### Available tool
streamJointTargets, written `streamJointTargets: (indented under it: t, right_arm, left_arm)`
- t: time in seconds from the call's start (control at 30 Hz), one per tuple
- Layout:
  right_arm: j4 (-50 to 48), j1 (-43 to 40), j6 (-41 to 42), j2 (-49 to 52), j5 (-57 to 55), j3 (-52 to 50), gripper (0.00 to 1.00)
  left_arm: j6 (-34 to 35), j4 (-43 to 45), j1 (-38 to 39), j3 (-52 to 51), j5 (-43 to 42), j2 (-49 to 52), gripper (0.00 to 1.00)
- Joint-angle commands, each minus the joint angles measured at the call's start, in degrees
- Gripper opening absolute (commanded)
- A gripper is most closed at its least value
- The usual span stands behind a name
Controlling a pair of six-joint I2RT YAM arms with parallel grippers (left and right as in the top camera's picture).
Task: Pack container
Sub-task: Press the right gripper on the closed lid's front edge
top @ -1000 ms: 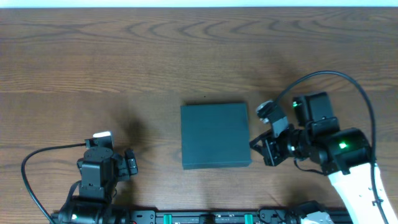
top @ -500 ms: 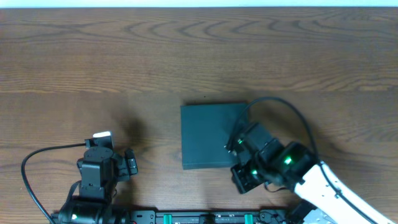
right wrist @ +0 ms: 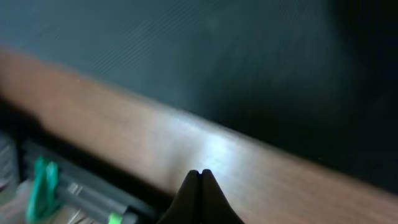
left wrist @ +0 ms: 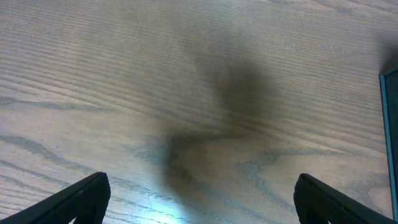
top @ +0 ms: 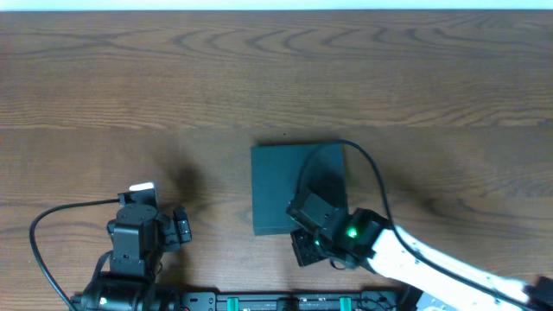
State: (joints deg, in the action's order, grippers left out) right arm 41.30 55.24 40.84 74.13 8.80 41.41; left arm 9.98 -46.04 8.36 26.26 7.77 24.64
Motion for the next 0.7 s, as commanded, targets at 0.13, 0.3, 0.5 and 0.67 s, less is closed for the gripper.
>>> streamJointTargets:
  t: [0.13, 0.3, 0.5, 0.67]
  right_arm:
    - [-4.96, -0.09, 2.84, 7.04, -6.12, -0.72, 0.02]
    - [-6.25, -2.19, 2.82, 8.41, -6.4, -0.7, 0.01]
    - [-9.84, -5.6, 1.88, 8.39, -6.32, -0.7, 0.01]
    - [-14.71, -7.48, 1.09, 8.59, -3.93, -0.7, 0.01]
  left_arm:
    - [-1.18, 0.13, -0.2, 0.0, 0.76, -0.28, 0.95]
    - [-1.18, 0.13, -0.2, 0.02, 0.76, -0.28, 0.95]
    - [-1.18, 0.13, -0.2, 0.02, 0.76, -0.28, 0.95]
    - [-1.18, 0.13, -0.2, 0.0, 0.76, -0.28, 0.95]
